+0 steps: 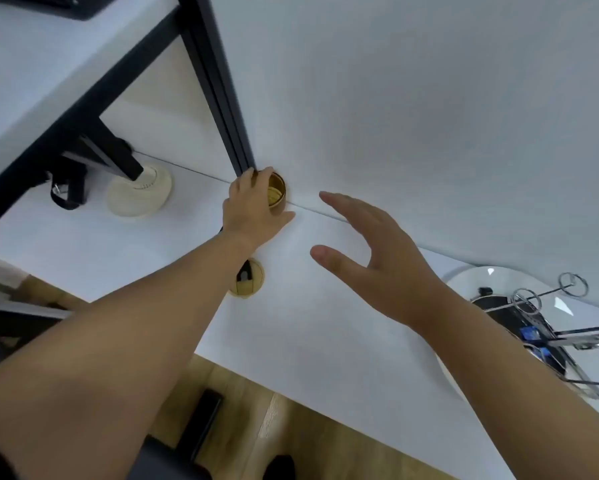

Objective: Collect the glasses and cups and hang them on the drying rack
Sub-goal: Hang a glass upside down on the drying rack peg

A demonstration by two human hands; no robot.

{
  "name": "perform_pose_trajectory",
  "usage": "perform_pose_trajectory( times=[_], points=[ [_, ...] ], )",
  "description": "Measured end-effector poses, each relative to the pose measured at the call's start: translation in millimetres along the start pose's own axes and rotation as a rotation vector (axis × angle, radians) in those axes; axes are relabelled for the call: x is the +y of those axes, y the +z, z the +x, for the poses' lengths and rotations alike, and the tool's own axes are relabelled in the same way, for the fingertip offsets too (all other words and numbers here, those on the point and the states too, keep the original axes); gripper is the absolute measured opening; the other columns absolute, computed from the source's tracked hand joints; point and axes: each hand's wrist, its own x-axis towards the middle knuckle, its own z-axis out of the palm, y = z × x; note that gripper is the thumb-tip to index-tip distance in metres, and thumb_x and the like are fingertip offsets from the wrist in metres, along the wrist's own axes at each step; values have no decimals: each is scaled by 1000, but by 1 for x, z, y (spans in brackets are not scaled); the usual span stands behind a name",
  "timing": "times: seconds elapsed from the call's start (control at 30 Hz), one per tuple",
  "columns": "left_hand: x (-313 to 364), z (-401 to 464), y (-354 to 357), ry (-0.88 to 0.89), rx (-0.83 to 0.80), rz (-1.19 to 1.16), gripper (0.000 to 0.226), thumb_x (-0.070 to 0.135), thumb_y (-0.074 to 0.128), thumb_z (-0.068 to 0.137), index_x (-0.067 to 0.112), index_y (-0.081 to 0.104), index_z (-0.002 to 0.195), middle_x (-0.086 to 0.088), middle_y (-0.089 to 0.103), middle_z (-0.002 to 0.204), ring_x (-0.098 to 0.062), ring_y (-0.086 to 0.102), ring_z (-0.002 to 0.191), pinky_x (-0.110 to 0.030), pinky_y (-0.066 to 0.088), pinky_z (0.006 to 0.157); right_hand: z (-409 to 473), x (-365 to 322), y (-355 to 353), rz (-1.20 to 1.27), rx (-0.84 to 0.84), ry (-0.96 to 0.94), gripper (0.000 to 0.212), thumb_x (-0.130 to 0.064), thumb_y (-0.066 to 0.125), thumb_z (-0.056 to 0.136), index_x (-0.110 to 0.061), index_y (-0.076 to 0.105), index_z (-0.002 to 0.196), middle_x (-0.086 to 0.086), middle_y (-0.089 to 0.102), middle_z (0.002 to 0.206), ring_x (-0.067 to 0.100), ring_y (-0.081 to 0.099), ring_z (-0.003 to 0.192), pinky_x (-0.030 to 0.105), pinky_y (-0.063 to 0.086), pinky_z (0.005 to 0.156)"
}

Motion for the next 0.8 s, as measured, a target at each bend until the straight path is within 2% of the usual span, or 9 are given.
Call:
perform_pose_trajectory(
  times=[0.07,0.17,0.27,0.37,0.53,0.67,0.8],
  points=[
    [-3,6,7,-20,43,4,85,60,73,79,36,31,149,-3,34,157,-35,35,141,-52,47,103,4,4,3,5,4,6,79,-77,49,85,-48,36,157,-25,40,160,-3,28,150,32,30,122],
    [-9,14,20,-26,111,-26,77,56,75,79,35,36,142,-2,42,141,-33,52,118,-48,57,89,7,13,10,15,-21,33,81,-79,46,83,-48,35,157,-25,39,161,-3,29,150,33,31,122],
    [-10,18,24,0,164,-37,71,52,75,79,34,40,139,-1,43,136,-31,55,110,-45,59,83,10,21,13,25,-12,40,82,-80,46,83,-48,35,157,-26,39,161,-4,29,150,32,31,122],
    [-12,18,27,15,194,-62,72,52,77,78,35,43,138,0,44,139,-30,55,113,-42,59,84,11,25,14,44,-4,61,81,-81,51,84,-47,36,157,-27,39,160,-5,28,149,26,28,119],
    [-8,9,28,33,182,-155,82,50,80,76,35,40,146,1,46,148,-28,51,128,-38,51,97,6,29,11,105,23,90,81,-75,51,82,-48,37,157,-31,39,158,-8,30,146,15,25,110],
    [5,-10,22,24,175,-236,93,53,83,75,36,35,153,6,54,145,-21,49,132,-30,44,99,-7,33,8,210,60,142,78,-74,54,82,-51,39,155,-30,40,158,-7,36,144,27,34,118],
    [33,-30,-1,67,180,-257,94,61,82,70,43,35,149,12,55,141,-18,51,128,-36,49,99,-23,32,0,251,105,176,77,-77,53,82,-53,38,154,-26,41,160,0,38,146,36,36,121]
  ],
)
